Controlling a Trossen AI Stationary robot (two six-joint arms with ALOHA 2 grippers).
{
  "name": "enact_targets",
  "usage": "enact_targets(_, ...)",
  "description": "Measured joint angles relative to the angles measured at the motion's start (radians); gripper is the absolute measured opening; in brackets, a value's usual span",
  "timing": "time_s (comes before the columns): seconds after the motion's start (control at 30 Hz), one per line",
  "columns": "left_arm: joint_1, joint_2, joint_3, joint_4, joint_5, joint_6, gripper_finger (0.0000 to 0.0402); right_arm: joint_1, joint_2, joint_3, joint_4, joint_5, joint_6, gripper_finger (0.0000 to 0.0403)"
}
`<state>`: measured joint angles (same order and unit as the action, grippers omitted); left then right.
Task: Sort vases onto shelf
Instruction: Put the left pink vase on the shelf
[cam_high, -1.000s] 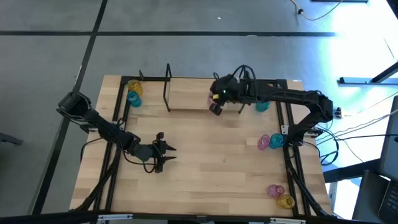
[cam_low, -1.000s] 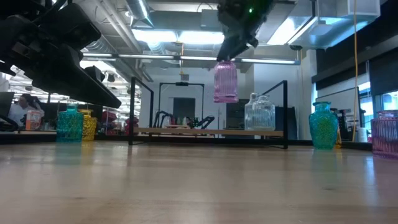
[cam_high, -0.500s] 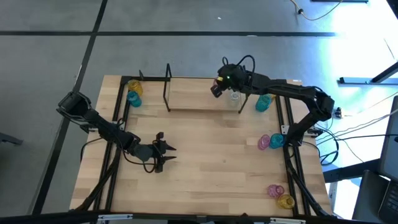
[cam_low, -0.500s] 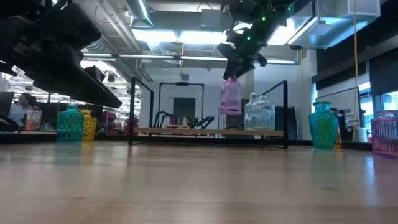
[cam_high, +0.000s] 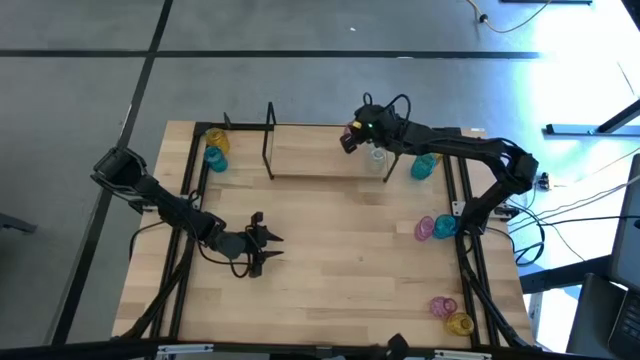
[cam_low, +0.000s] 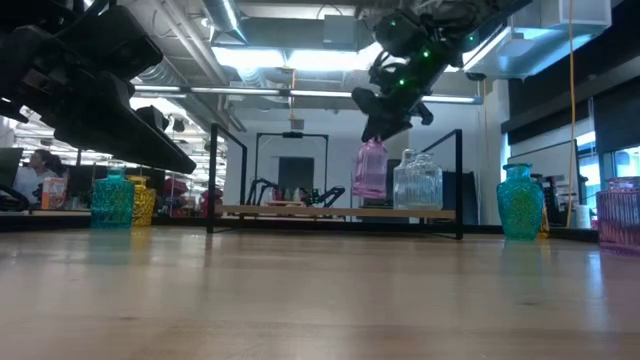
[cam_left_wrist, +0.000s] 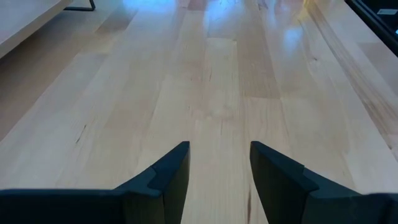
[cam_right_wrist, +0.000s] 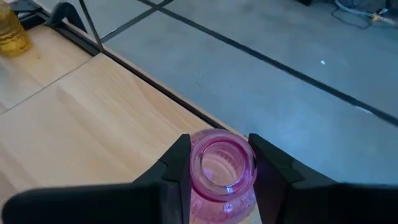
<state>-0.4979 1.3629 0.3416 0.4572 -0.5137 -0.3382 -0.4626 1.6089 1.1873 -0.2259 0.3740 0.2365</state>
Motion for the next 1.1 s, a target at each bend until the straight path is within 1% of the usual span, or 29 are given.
enact_targets(0.27, 0.0, 0.0, 0.0, 0.0, -0.001, 0.0, 0.0162, -0.018, 0.0, -0.029, 0.009, 0.0, 0.003, 0.0106)
enact_targets(0.43, 0.0, 0.0, 0.0, 0.0, -0.001, 0.0, 0.0162, -0.018, 0.0, -0.058, 0.051, -0.001, 0.0, 0.0106)
enact_targets(0.73, 0.0, 0.0, 0.0, 0.0, -0.001, 0.0, 0.0162, -0.018, 0.002, -0.058, 0.069, 0.012, -0.007, 0.0106)
enact_targets(1.1, 0.0, 0.0, 0.001, 0.006, 0.0, -0.001, 0.0162, -0.03, 0.044, -0.056, 0.107, 0.019, -0.025, 0.0106)
